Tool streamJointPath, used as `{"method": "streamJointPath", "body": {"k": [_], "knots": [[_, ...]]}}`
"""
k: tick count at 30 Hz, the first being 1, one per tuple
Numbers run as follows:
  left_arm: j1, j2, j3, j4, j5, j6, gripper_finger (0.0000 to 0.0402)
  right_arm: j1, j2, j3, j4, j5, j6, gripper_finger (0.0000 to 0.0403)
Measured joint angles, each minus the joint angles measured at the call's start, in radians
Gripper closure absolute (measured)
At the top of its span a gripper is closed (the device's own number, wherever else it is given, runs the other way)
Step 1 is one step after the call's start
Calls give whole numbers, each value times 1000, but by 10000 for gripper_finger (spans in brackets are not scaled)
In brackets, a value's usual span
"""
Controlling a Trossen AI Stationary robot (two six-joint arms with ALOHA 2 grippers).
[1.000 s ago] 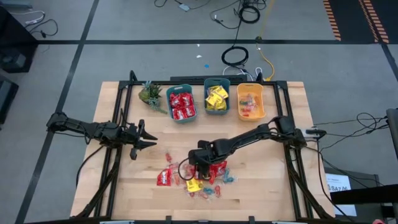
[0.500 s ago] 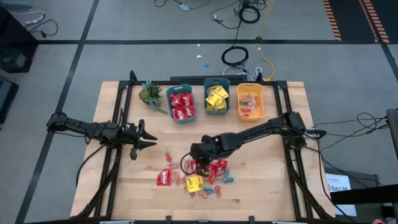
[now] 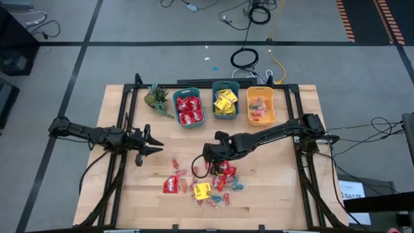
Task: Sort candy
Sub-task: Put the red candy into the green bin
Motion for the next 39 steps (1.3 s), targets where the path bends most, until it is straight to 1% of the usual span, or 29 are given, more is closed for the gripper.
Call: {"method": "streamJointPath", "body": {"k": [1,2,3,5,17,24,26,30,35,39], "knots": [[0,0,0,0,0,0,294,3,0,-1,-10,28,33,403],[0,0,0,0,0,0,294,5,0,-1,-4,22,64,403],[0,0,0,0,0,0,294,2,0,-1,13,-8,78,403],[0,0,0,0,0,0,294,-5,0,0,28,-51,70,403],[0,0,0,0,0,-1,294,-23,0,0,40,-54,73,403],[0,0,0,6,0,-2,294,-89,1,6,185,-63,106,403],[0,0,0,5,0,-2,294,-122,3,33,193,-86,98,403],[0,0,0,5,0,-2,294,-202,17,118,193,-85,40,403],[0,0,0,4,0,-2,294,-311,83,253,190,-83,-30,403],[0,0,0,3,0,-2,294,-381,146,328,210,-84,-104,403]]}}
